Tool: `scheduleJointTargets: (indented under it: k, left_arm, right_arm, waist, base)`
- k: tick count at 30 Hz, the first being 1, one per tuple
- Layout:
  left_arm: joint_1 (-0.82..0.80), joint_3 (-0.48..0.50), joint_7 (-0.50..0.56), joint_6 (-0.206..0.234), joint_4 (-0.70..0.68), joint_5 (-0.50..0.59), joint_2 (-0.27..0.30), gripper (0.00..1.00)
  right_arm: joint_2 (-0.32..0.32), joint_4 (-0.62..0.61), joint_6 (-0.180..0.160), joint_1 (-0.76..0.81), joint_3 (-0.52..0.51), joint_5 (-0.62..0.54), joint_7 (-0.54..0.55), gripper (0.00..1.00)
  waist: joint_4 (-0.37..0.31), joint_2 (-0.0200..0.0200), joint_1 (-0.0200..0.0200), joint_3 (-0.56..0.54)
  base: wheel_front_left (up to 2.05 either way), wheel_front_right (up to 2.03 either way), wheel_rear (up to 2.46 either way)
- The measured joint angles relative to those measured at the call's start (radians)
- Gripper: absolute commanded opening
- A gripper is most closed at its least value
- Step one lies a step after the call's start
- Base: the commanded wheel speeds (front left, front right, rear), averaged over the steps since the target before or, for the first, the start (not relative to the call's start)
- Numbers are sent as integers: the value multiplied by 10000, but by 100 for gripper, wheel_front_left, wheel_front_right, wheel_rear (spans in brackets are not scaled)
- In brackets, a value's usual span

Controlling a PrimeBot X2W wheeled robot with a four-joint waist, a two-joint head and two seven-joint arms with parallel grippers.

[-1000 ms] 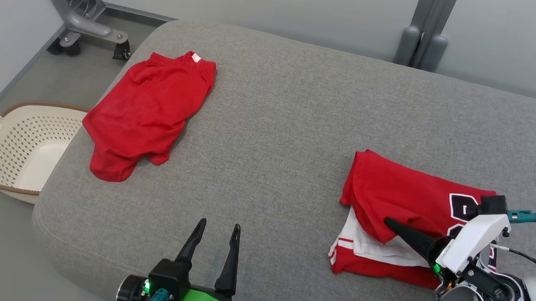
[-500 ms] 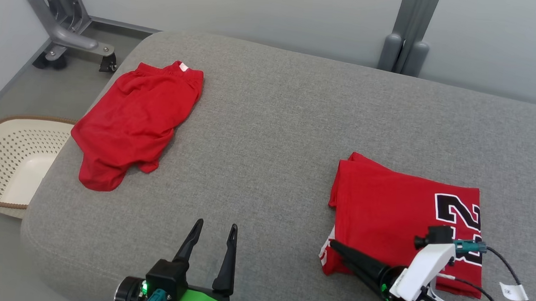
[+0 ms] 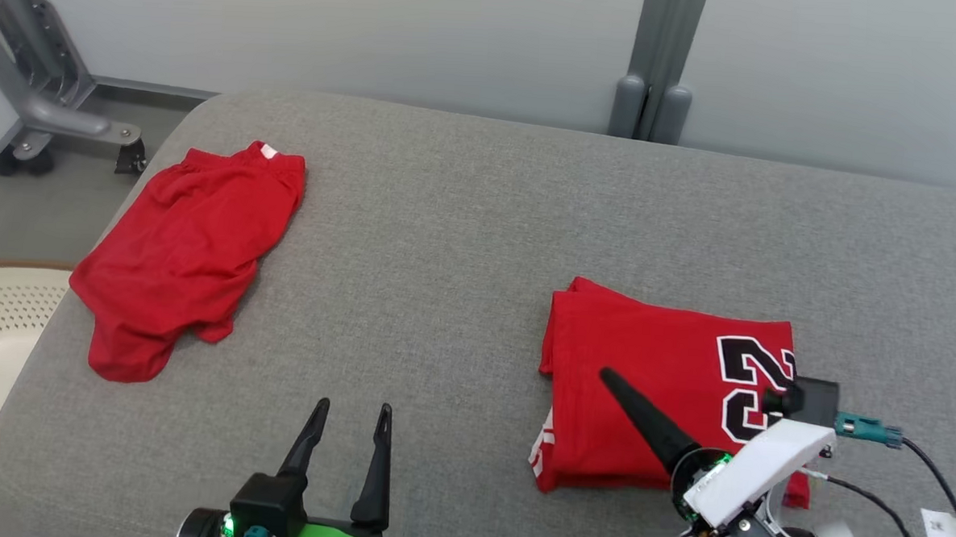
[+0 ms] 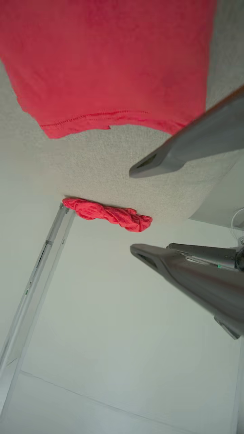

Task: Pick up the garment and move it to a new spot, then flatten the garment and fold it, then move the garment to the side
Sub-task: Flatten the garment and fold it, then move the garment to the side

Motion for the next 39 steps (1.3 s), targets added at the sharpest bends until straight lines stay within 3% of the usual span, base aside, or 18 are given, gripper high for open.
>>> scheduleJointTargets:
  k: [6, 11, 14, 15, 18, 21, 27, 39]
  left_arm:
    - [289, 435, 0, -6, -21, 182, -2, 100]
    - [382, 748, 2, -44, -230, 336, 0, 100]
    - [484, 880, 0, -44, -316, 408, -2, 100]
    - [617, 974, 0, -44, -359, 454, -2, 100]
    - [794, 1114, 2, -33, -495, 596, -2, 100]
    - [1031, 1237, 0, -35, -826, 775, 0, 100]
    - [1566, 1365, 0, -192, -1649, 972, 0, 100]
    - [2044, 1461, 0, -313, -1916, 1626, 0, 100]
  right_arm:
    - [-972, 658, -2, 1, 194, -2520, -2786, 100]
    - [-1693, 2090, -2, -119, 405, -4838, -4803, 100]
    - [-1797, 2871, 0, -203, 324, -6295, -5490, 100]
    - [-1799, 3281, 0, -212, 100, -7287, -5708, 100]
    - [-1599, 3103, 0, -204, -240, -8433, -5787, 100]
    - [-1197, 2073, 4, -124, -688, -9072, -5822, 100]
    - [-1005, 972, 2, 637, -993, -9835, -5829, 100]
    - [-598, 1024, 2, 1477, -1064, -10130, -5829, 100]
  waist:
    - [-614, 0, 0, -267]
    - [-1174, 0, 0, -444]
    - [-1441, 0, 0, -553]
    - [-1595, 0, 0, -648]
    - [-1764, 0, 0, -796]
    - [-1926, 0, 0, -922]
    - [-2094, 0, 0, -1147]
    - [-1968, 0, 0, -1315]
  base:
    - [0, 0, 0]
    - [0, 0, 0]
    - [0, 0, 0]
    - [0, 0, 0]
    - [0, 0, 0]
    - [0, 0, 0]
    - [0, 0, 0]
    - [0, 0, 0]
